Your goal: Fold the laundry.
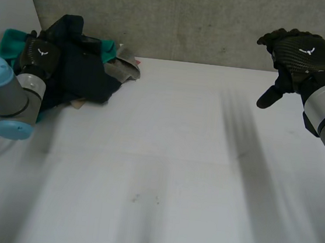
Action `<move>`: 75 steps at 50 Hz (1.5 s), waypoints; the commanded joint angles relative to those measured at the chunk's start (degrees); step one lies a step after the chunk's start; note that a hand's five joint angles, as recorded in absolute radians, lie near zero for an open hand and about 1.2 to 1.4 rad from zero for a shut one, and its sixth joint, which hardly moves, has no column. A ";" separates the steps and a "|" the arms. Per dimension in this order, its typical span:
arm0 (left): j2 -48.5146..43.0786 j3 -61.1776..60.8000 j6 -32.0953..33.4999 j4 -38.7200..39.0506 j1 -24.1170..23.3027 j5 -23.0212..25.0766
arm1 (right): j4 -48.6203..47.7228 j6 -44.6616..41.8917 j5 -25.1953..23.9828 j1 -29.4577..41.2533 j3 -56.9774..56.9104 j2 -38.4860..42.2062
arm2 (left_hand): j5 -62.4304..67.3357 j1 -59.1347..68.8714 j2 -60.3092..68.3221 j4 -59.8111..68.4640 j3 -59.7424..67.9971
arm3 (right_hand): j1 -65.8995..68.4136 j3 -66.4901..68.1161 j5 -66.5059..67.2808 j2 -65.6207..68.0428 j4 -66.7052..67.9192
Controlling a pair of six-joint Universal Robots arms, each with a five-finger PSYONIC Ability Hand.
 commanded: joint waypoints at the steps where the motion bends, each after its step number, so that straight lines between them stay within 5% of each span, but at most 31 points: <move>1: -9.68 10.96 0.03 -0.15 0.69 1.22 | 0.05 -1.05 0.26 -0.45 0.46 1.19 | 17.85 18.22 18.40 14.53 18.18 | -1.28 -2.12 -3.35 -2.59 -3.26; 4: -10.30 12.20 0.03 0.02 0.69 1.93 | -0.03 -1.58 0.34 -0.62 0.64 1.28 | 49.37 49.74 49.92 46.05 49.70 | -1.28 -2.12 -3.35 -2.59 -3.26; 7: -9.86 12.20 -0.05 0.72 0.78 1.93 | 0.05 -2.02 0.43 -0.62 0.73 1.46 | 67.33 67.69 67.87 64.00 67.65 | -1.28 -2.12 -3.35 -2.59 -3.26; 15: 2.08 3.08 -1.11 5.20 -2.12 1.14 | -0.03 -2.29 0.52 -0.62 0.38 1.46 | 67.35 67.72 67.90 64.03 67.68 | -1.28 -2.12 -3.35 -2.59 -3.26; 22: 18.07 -13.54 -10.23 6.88 -11.52 3.06 | -0.03 -2.29 0.35 -0.71 -0.06 1.28 | 67.35 67.72 67.90 64.03 67.68 | -1.28 -2.12 -3.35 -2.59 -3.26; 27: 28.09 -27.05 -20.34 6.79 -17.05 12.27 | -0.03 -2.20 0.08 -0.71 -0.24 0.84 | 67.35 67.72 67.90 64.03 67.68 | -1.28 -2.12 -3.35 -2.59 -3.26; 36: 29.52 -39.38 -25.28 6.09 -25.50 26.70 | 0.05 -2.20 -0.18 -0.71 -0.24 0.58 | 67.35 67.72 67.90 64.03 67.68 | -1.28 -2.12 -3.35 -2.59 -3.26; 38: 29.95 -40.18 -25.19 5.21 -25.77 28.20 | 0.05 -2.20 -0.18 -0.62 -0.24 0.67 | 41.46 41.83 42.01 38.14 41.79 | -1.28 -2.12 -3.35 -2.59 -3.26; 39: 30.65 -40.62 -25.19 3.73 -25.59 29.16 | 0.14 -2.20 -0.18 -0.54 -0.15 0.67 | 8.16 8.53 8.71 4.84 8.49 | -1.28 -2.12 -3.35 -2.59 -3.26; 41: 32.06 -40.71 -24.93 1.70 -25.15 29.35 | 0.23 -2.20 -0.18 -0.54 -0.15 0.67 | -2.65 -2.28 -2.10 -5.97 -2.32 | -1.28 -2.12 -3.35 -2.59 -3.26; 50: 39.00 -39.30 -25.54 -5.78 -18.04 26.55 | 2.25 -7.55 -2.64 0.17 0.11 3.30 | -0.08 0.29 0.47 -3.40 0.25 | -1.28 -2.12 -3.35 -2.59 -3.26; 62: 41.73 -40.00 -27.12 -16.66 -16.63 -0.50 | 19.64 -25.75 -8.97 1.83 -1.47 11.91 | -0.08 0.29 0.47 -3.40 0.25 | -1.28 -2.12 -3.35 -2.59 -3.26; 75: 37.00 -41.50 -27.56 -29.60 -16.10 -2.82 | 21.85 -27.86 -8.97 3.24 -0.94 20.35 | 1.26 1.63 1.81 -2.06 1.59 | 1.62 0.78 -0.45 0.31 -0.36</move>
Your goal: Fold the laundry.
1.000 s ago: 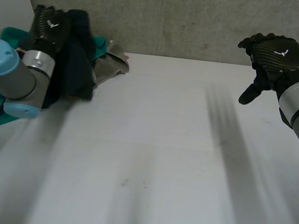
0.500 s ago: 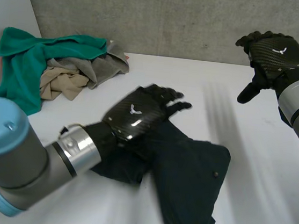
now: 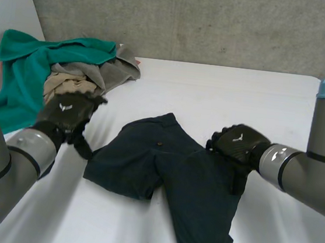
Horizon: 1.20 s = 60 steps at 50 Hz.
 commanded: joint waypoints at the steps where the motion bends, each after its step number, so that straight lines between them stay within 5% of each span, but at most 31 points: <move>1: -5.13 -0.15 -0.13 -4.05 0.17 0.70 | -1.00 -0.93 0.56 0.24 -0.16 4.70 | 1.24 2.28 1.23 1.39 1.02 | 4.83 3.97 2.76 3.52 2.85; 4: -6.81 0.29 -0.13 -3.96 0.17 0.79 | -1.00 -1.90 0.74 0.24 -0.68 6.11 | 3.92 4.96 3.91 4.07 3.69 | 21.30 20.44 19.23 19.99 19.32; 9: -10.93 2.57 -0.22 -3.96 -0.70 0.70 | -0.74 -1.99 1.18 -0.03 -0.77 5.59 | 13.48 14.52 13.47 13.63 13.26 | 68.64 67.78 66.57 67.33 66.66; 19: -15.34 8.20 -3.73 -3.96 -3.52 2.72 | 1.98 -1.72 1.62 -0.56 7.13 -4.07 | 21.26 22.30 21.25 21.41 21.04 | 68.72 67.86 66.65 67.41 66.74; 24: -18.41 11.01 -3.74 -3.87 -4.40 3.07 | 10.83 -2.25 1.53 -0.47 12.31 -9.78 | 22.59 23.63 22.58 22.74 22.37 | 68.72 67.86 66.65 67.41 66.74; 29: -19.30 12.42 -3.47 -3.87 -4.40 3.16 | 21.05 -5.14 0.30 -0.56 14.87 -13.22 | 37.56 38.60 37.55 37.71 37.34 | 68.72 67.86 66.65 67.41 66.74; 30: -19.39 12.59 -3.39 -3.87 -4.40 3.16 | 21.84 -5.58 0.30 -0.56 14.61 -13.48 | 39.24 40.28 39.23 39.39 39.02 | 54.46 53.60 52.39 53.15 52.48; 31: -19.47 13.03 -3.38 -3.87 -4.31 3.16 | 21.94 -6.20 0.39 -0.56 13.83 -14.01 | 45.25 46.29 45.24 45.40 45.03 | 22.34 21.48 20.27 21.03 20.36; 34: -19.47 13.91 -3.21 -3.87 -4.31 3.16 | 20.28 -6.03 0.39 -0.91 11.45 -14.98 | 52.36 53.40 52.35 52.51 52.14 | -0.99 -1.85 -3.06 -2.30 -2.97; 46: -18.42 17.69 0.55 -3.87 -4.48 3.07 | 16.84 -3.48 0.30 -5.65 -1.20 -15.68 | 67.16 68.20 67.15 67.31 66.94 | -1.28 -2.14 -3.35 -2.59 -3.26; 60: -13.24 21.56 14.71 -3.96 -10.11 3.16 | 2.52 4.78 -0.05 -1.27 -18.68 7.14 | 67.16 68.20 67.15 67.31 66.94 | -1.28 -2.14 -3.35 -2.59 -3.26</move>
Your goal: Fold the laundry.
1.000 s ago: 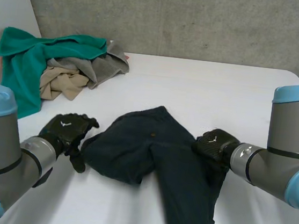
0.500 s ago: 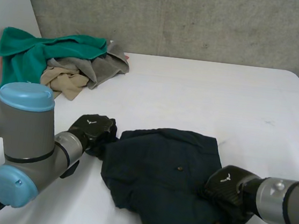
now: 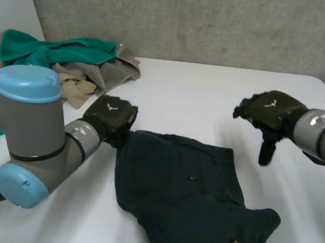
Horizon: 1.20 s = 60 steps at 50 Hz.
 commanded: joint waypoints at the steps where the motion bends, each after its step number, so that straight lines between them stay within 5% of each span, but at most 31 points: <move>1: 4.76 2.24 6.67 -0.05 -3.35 0.16 | -6.09 5.13 -0.56 4.64 -10.92 15.37 | 14.01 16.00 11.77 11.59 11.99 | -1.66 -1.93 -3.51 -2.55 -3.17; 17: 10.83 2.59 10.72 0.65 -7.05 0.51 | -5.21 11.81 -5.22 8.25 -19.54 31.38 | 14.01 16.00 11.77 11.59 11.99 | -1.66 -1.93 -3.51 -2.55 -3.17; 20: 11.01 2.77 11.60 2.49 -7.13 0.51 | -5.38 12.60 -5.22 8.25 -20.50 32.08 | 14.01 16.00 11.77 11.59 11.99 | 32.28 32.00 30.42 31.39 30.76; 22: 10.75 3.03 12.56 4.50 -6.96 0.51 | -6.78 13.30 -4.61 8.25 -22.34 31.73 | 14.01 16.00 11.77 11.59 11.99 | 68.13 67.85 66.27 67.24 66.61; 39: 1.87 29.13 22.14 23.93 -0.89 -1.86 | -45.27 20.51 11.30 7.81 -24.20 9.42 | 14.01 16.00 11.77 11.59 11.99 | 68.34 68.07 66.49 67.45 66.83; 46: 2.83 28.79 22.06 34.05 -1.16 -2.48 | -49.07 20.51 10.60 7.46 -20.51 3.61 | 14.01 16.00 11.77 11.59 11.99 | 68.34 68.07 66.49 67.45 66.83; 60: 5.74 2.45 22.06 33.35 -2.83 -3.09 | -45.82 20.51 4.63 8.33 0.04 0.35 | 14.01 16.00 11.77 11.59 11.99 | 68.34 68.07 66.49 67.45 66.83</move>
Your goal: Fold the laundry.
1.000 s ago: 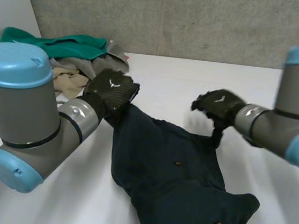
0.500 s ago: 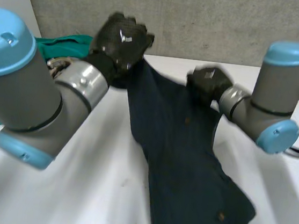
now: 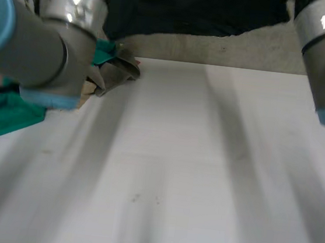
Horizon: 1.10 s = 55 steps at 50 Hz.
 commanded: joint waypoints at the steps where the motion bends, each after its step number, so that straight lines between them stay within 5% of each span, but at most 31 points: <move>1: 0.45 -15.65 -0.01 -0.82 -0.29 -1.17 | 2.90 -0.09 -3.11 0.65 11.22 0.81 | 14.01 15.49 11.26 11.13 11.50 | 23.13 12.23 14.48 12.72 11.95; 10: -6.22 -25.68 -0.10 -3.62 -4.59 -8.91 | 11.15 -1.06 -3.29 0.65 19.14 8.63 | 9.34 10.81 6.59 6.46 6.83 | 23.13 12.23 14.48 12.72 11.95; 18: -4.92 -30.25 -1.24 -10.48 -7.76 -11.11 | 15.29 -4.40 -3.64 0.12 23.97 9.69 | -20.91 -19.44 -23.66 -23.80 -23.43 | 23.13 12.23 14.48 12.72 11.95; 23: 3.77 -30.35 -6.06 -16.45 -7.41 -11.20 | 15.12 -4.49 -3.82 -0.05 27.48 9.25 | -45.63 -44.15 -48.38 -48.51 -48.14 | 23.13 12.23 14.48 12.72 11.95; 27: 8.08 -29.64 -11.24 -18.48 -6.62 -10.76 | 14.86 -4.49 -3.73 -0.05 29.59 8.02 | -51.89 -50.42 -54.64 -54.77 -54.40 | 23.13 12.23 14.48 12.72 11.95; 31: 10.47 -29.03 -14.94 -18.92 -2.94 -10.49 | 14.85 -4.32 -3.21 -0.14 30.48 6.18 | -51.73 -50.26 -54.48 -54.62 -54.25 | 23.13 12.23 14.48 12.72 11.95; 35: 10.65 -28.85 -16.36 -19.19 1.37 -10.41 | 14.50 -2.91 -2.77 -0.32 30.74 4.86 | -49.72 -48.25 -52.47 -52.61 -52.24 | -36.99 -47.89 -45.65 -47.40 -48.17; 36: 10.39 -28.85 -16.36 -19.36 1.73 -10.32 | 14.50 -2.47 -2.68 -0.32 30.75 4.50 | -49.55 -48.08 -52.30 -52.43 -52.07 | -40.69 -51.59 -49.35 -51.10 -51.87; 48: 5.29 -29.91 -21.98 -23.32 3.49 -9.09 | 17.14 4.56 -3.03 -3.75 29.78 3.09 | -45.69 -44.21 -48.43 -48.57 -48.20 | -40.56 -51.46 -49.22 -50.97 -51.74; 55: -0.68 -26.39 -23.22 -23.41 6.56 -4.08 | 17.93 4.39 -3.11 -3.57 28.99 4.85 | -44.00 -42.53 -46.75 -46.88 -46.51 | -40.06 -50.96 -48.71 -50.47 -51.24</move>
